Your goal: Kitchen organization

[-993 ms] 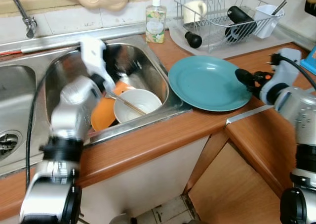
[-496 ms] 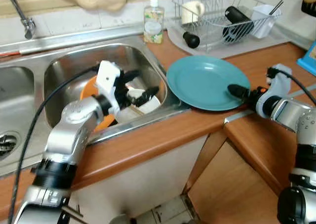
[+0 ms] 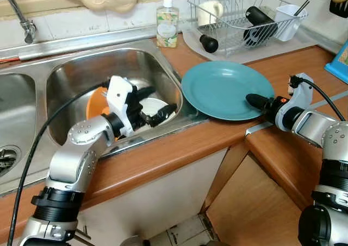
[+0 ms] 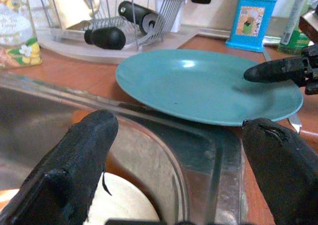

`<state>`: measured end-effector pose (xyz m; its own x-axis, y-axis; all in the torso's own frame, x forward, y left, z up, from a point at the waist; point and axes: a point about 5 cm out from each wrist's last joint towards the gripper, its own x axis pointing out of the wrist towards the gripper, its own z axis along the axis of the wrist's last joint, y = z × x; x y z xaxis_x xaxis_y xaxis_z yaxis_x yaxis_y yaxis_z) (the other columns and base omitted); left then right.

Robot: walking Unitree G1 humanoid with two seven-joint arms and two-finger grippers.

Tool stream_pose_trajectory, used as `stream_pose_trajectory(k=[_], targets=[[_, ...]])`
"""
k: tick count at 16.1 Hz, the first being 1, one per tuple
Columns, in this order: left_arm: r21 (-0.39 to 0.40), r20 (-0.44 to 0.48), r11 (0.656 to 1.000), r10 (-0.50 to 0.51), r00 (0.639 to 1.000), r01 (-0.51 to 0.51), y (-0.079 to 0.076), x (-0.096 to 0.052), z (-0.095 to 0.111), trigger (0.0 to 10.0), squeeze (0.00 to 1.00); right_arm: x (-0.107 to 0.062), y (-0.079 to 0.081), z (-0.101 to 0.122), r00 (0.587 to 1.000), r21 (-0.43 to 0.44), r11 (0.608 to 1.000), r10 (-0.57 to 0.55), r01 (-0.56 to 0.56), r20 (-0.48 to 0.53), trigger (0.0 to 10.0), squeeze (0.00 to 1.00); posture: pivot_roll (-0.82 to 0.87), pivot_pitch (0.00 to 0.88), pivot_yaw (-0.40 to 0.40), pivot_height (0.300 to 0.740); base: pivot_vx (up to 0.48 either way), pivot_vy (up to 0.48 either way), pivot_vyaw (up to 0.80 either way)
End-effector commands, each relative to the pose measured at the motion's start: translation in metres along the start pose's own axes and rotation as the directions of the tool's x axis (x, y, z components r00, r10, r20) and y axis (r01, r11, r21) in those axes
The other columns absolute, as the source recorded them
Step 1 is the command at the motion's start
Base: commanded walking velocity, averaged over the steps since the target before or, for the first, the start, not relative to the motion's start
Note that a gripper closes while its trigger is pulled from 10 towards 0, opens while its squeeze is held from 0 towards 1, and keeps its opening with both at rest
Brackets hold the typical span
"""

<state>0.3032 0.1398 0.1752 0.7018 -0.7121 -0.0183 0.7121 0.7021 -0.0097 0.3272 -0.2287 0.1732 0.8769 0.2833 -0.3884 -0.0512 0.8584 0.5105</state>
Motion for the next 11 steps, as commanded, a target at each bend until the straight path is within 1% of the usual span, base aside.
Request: stream_pose_trajectory(k=[1, 7, 11], targets=[[0.005, 0.018, 1.0, 0.003, 1.0, -0.003, -0.0022, -0.0002, 0.0053, 10.0, 0.0, 0.0, 0.0042, 0.0065, 1.0, 0.02, 1.0, 0.02, -0.02, 0.022, 0.0, 0.0, -0.17, 0.0, -0.001, 0.74, 0.0, 0.0, 0.0], [-0.015, 0.016, 1.0, 0.017, 1.0, -0.017, -0.0034, -0.0007, 0.004, 10.0, 0.0, -0.0008, 0.0058, 0.009, 0.998, 0.053, 0.998, 0.039, -0.041, 0.04, 0.0, 0.0, -0.17, 0.0, -0.002, 0.74, 0.0, 0.0, 0.0], [-0.021, 0.022, 0.999, 0.028, 0.999, -0.028, -0.003, -0.0008, 0.0039, 10.0, 0.0, -0.002, 0.0082, 0.0137, 0.995, 0.085, 0.994, 0.065, -0.07, 0.07, 0.0, 0.0, -0.17, 0.0, -0.002, 0.74, 0.0, 0.0, 0.0]])
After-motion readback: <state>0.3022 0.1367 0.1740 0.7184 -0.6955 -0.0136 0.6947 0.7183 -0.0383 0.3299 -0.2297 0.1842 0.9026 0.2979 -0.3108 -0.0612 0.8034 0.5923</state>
